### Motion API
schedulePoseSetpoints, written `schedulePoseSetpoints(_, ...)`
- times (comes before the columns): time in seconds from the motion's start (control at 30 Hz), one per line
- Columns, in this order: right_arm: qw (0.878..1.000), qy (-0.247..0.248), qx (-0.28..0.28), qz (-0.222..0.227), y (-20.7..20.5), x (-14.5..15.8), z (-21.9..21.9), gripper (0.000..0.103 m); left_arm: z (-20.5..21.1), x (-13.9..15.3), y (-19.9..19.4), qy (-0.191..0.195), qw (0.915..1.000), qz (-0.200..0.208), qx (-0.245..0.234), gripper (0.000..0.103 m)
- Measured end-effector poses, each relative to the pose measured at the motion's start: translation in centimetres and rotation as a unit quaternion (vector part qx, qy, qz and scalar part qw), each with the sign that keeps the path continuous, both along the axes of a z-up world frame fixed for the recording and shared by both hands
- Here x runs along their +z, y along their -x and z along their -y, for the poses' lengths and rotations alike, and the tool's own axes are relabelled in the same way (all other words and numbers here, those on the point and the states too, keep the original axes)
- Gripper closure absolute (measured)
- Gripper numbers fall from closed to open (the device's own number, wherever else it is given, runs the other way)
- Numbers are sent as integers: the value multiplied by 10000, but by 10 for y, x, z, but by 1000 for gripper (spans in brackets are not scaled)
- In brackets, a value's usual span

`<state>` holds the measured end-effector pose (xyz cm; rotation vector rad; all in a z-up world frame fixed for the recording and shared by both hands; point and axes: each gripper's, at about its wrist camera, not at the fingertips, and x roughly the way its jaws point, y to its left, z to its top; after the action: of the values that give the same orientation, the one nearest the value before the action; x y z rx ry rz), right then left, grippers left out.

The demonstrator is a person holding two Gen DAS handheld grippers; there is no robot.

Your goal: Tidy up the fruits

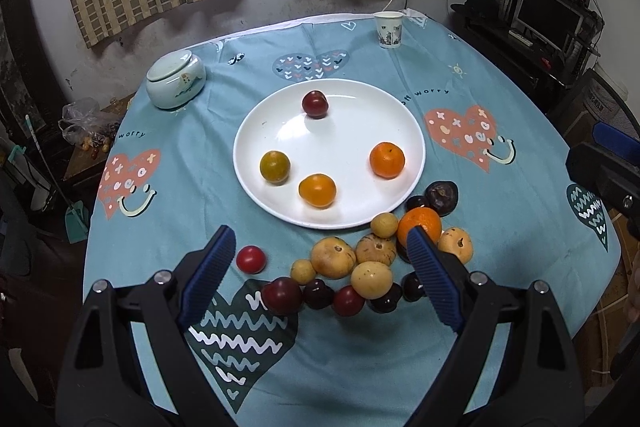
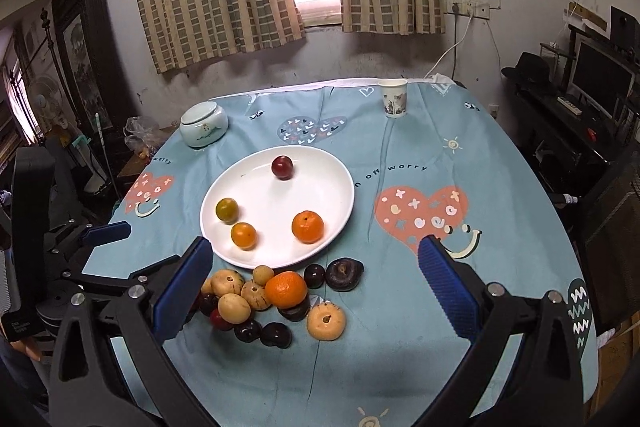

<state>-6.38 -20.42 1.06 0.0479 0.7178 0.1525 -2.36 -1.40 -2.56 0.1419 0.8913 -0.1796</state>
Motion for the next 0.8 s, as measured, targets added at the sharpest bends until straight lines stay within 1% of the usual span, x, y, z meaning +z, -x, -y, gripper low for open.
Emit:
schedulePoseSetpoints(0.17,9999,36,-31,-141,-3,-7,2,1,2,-2,-1,-8,10000,-37,-42,14)
schedulePoseSetpoints(0.8,9993,91,16,-359,-11,-15,-1,1,3,-8,-5,-19,9999,-131,-85,14)
